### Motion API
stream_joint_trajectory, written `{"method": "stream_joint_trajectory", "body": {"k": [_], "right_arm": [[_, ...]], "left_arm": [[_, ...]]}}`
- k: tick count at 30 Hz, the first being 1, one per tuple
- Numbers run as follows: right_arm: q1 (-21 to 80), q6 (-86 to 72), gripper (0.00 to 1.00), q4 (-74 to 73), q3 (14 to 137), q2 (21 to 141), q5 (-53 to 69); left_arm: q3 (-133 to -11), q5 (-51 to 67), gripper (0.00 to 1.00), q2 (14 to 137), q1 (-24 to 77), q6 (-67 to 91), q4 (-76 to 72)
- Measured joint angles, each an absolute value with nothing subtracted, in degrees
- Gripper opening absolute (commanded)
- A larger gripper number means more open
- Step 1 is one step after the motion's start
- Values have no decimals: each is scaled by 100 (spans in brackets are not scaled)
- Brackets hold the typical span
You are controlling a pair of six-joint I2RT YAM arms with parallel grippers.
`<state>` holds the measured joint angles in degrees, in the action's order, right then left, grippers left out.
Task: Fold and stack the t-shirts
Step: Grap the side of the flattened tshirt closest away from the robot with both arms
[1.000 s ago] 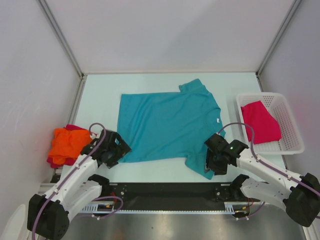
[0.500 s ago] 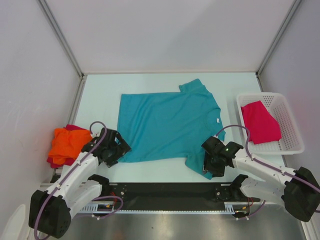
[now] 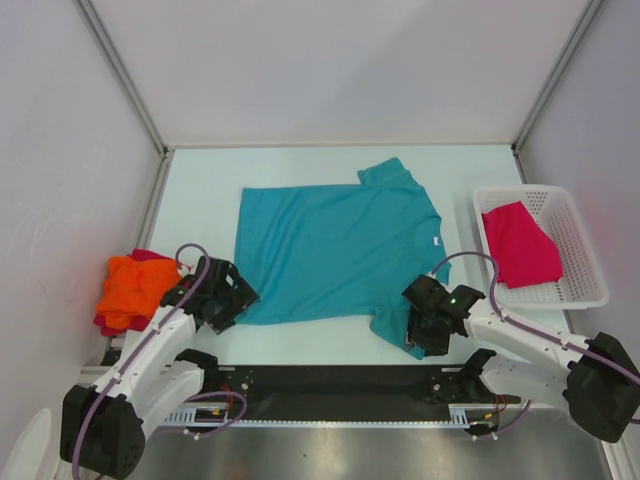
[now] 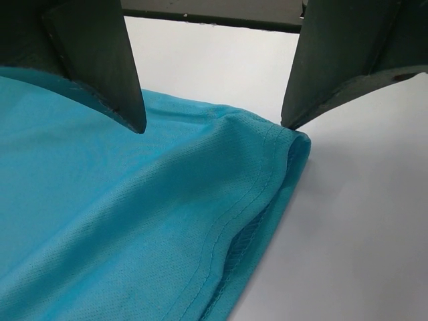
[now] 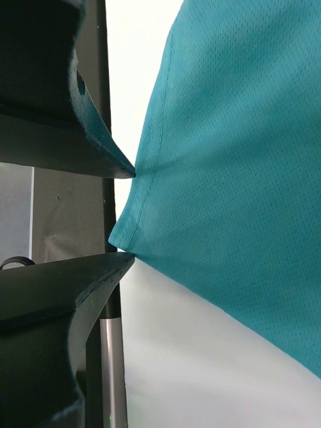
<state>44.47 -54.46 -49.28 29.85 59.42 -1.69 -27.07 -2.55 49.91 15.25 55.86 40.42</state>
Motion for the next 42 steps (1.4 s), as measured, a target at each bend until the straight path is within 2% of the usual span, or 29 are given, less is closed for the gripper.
{"method": "stream_joint_trajectory", "body": {"k": [5,6,10,15,17,19,22,23,25,26,37,42], "right_arm": [[4451,-5468,54,-4934,2917,5887,-172],[4453,-5472,54,-4934,2915,5865,-172],[4453,-5509,53,-4932,2910,5811,-172],[4484,-5553,53,-4934,2893,5789,-172],[4495,-5555,53,-4939,2893,5789,-174],[4495,-5553,52,-4941,2893,5787,-174],[4495,-5546,47,-4952,2893,5787,-176],[4495,-5546,35,-4956,2893,5787,-178],[4497,-5524,19,-4958,2893,5787,-174],[4501,-5511,0,-4954,2895,5787,-172],[4654,-5551,0,-5026,2958,5393,-242],[4709,-5596,0,-5430,3378,5183,-495]], "left_arm": [[-2657,-224,75,4847,1472,5586,4069],[-2657,-213,67,4831,1459,5586,4075],[-2617,-128,42,4746,1422,5551,4077],[-2534,-106,37,4718,1404,5542,4060],[-2477,-89,25,4720,1398,5544,4018],[-2383,-43,21,4722,1393,5570,3940],[-2215,73,8,4735,1387,5586,3804],[-2176,91,3,4748,1385,5594,3787],[-2132,132,1,4770,1385,5599,3767],[-2132,156,0,4775,1385,5599,3763],[-2174,217,0,4755,1385,5588,3756],[-2630,202,0,4510,1380,5544,4123]]}}
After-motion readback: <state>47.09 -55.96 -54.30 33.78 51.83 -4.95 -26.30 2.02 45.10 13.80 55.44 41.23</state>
